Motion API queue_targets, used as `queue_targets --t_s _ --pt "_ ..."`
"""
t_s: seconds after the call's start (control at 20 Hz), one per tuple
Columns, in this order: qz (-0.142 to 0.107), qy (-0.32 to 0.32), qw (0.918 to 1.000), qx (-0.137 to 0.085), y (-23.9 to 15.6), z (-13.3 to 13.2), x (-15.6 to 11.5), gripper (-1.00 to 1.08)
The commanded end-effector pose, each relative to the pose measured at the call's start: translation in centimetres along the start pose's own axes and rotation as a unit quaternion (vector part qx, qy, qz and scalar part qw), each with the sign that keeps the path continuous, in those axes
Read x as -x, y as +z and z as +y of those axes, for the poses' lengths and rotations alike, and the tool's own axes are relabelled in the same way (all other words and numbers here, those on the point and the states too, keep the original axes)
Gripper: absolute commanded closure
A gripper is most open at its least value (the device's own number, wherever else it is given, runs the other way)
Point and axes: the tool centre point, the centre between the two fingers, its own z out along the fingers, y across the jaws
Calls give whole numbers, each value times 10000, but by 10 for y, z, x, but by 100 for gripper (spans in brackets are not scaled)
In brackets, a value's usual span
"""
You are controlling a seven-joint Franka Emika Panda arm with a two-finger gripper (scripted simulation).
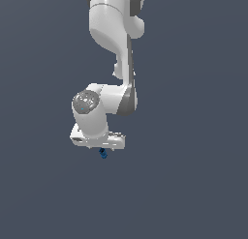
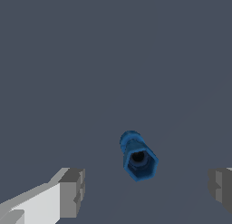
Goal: Pick up the object and move it to a goal position.
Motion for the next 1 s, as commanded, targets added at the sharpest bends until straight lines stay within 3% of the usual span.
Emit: queue_targets --t_s 0.0,0.4,0.7,0.75,0.95 --pt "-3 -1 10000 0 5 0 0 -92" --pt "-1 -1 10000 -1 44 0 1 -92" --pt "-1 -1 10000 -1 49 1 -1 -92" --pt "-1 -1 10000 -1 49 1 -1 108" --pt "-1 -1 10000 -1 49 1 -1 108"
